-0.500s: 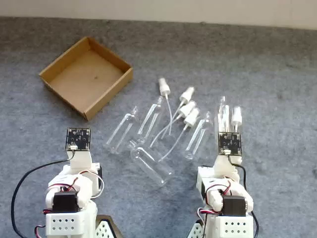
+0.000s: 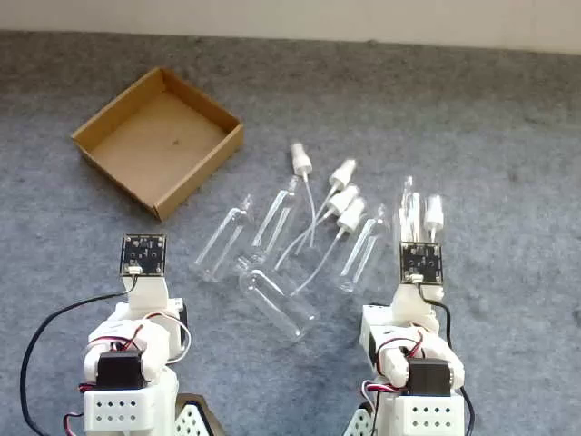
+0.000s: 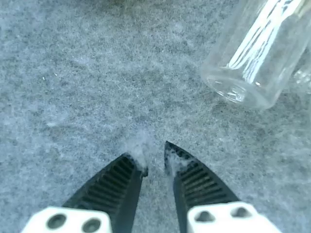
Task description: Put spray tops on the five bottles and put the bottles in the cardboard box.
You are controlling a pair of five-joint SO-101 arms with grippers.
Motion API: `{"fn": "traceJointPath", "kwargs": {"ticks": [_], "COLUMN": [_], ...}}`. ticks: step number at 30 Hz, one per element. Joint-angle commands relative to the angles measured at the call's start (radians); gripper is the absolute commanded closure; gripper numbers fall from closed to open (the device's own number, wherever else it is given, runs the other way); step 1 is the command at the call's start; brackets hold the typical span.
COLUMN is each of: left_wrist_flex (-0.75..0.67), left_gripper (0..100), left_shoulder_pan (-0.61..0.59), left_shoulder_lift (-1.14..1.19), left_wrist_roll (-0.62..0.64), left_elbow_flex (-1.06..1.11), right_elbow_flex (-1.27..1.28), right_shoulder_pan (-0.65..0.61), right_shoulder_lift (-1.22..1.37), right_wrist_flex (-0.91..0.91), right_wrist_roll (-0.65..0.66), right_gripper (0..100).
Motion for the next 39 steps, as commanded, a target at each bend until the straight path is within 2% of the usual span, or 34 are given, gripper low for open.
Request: {"fn": "traceJointPath", "kwargs": {"ticks": [1, 20, 29, 34, 39], "left_wrist_flex": [0.000, -0.003, -0.132, -0.184, -0.184], "left_gripper": [100, 100, 100, 100, 100], "left_shoulder_pan": [-0.010, -0.016, -0.016, -0.018, -0.018], "left_shoulder_lift": [-0.007, -0.008, -0.008, -0.008, -0.007], "left_wrist_roll": [0.008, 0.005, -0.002, -0.222, -0.381], "left_elbow_flex": [0.021, 0.021, 0.021, 0.018, -0.045], "right_elbow_flex": [0.147, 0.147, 0.147, 0.147, 0.147], "right_shoulder_pan": [-0.005, -0.005, -0.005, -0.005, -0.005], "right_shoulder_lift": [-0.013, -0.013, -0.013, -0.013, -0.013], "right_wrist_flex": [0.002, 0.002, 0.002, 0.002, 0.002], "right_wrist_roll": [-0.009, -0.009, -0.009, -0.009, -0.009], "right_gripper": [99.3, 99.3, 99.3, 99.3, 99.3]}}
